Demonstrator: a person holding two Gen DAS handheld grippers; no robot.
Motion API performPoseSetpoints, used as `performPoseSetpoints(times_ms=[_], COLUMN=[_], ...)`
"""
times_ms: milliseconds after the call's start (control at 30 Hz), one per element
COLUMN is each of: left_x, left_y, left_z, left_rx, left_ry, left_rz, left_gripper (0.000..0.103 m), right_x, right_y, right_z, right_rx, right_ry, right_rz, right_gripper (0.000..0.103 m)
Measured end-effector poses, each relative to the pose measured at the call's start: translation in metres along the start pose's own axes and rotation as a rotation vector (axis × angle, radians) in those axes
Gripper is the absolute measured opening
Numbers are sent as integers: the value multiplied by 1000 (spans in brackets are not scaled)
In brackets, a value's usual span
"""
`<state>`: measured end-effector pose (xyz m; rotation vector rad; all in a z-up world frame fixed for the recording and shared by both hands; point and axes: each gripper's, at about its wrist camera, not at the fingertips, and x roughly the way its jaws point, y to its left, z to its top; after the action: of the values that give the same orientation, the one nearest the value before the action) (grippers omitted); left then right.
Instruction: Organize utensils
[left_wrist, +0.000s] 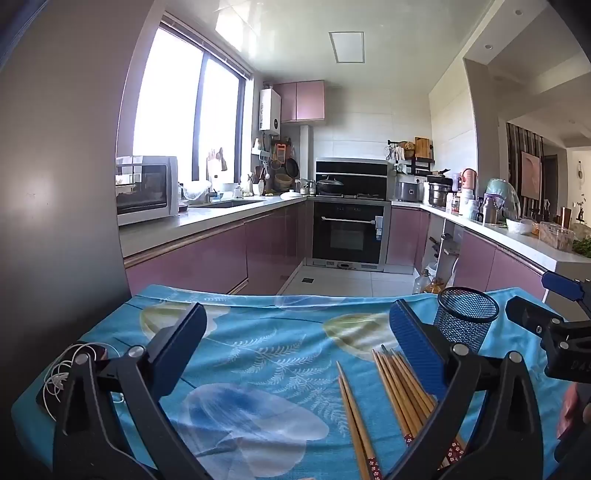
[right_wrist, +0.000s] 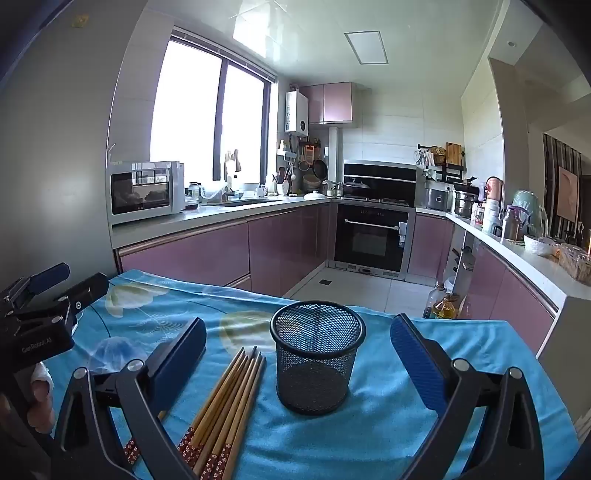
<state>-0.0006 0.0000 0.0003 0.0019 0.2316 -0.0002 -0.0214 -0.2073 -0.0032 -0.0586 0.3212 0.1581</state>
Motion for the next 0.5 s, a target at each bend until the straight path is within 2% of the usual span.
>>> performPoseSetpoints(times_ms=[500], left_x=[4], left_y=[-1], left_z=[-2], left_rx=[-2], left_ry=[6], left_rz=[-5], left_gripper=[98], right_x=[-2], right_y=[-1], right_z=[1], right_rx=[2], right_ry=[-12], right_rz=[-4], right_gripper=[97])
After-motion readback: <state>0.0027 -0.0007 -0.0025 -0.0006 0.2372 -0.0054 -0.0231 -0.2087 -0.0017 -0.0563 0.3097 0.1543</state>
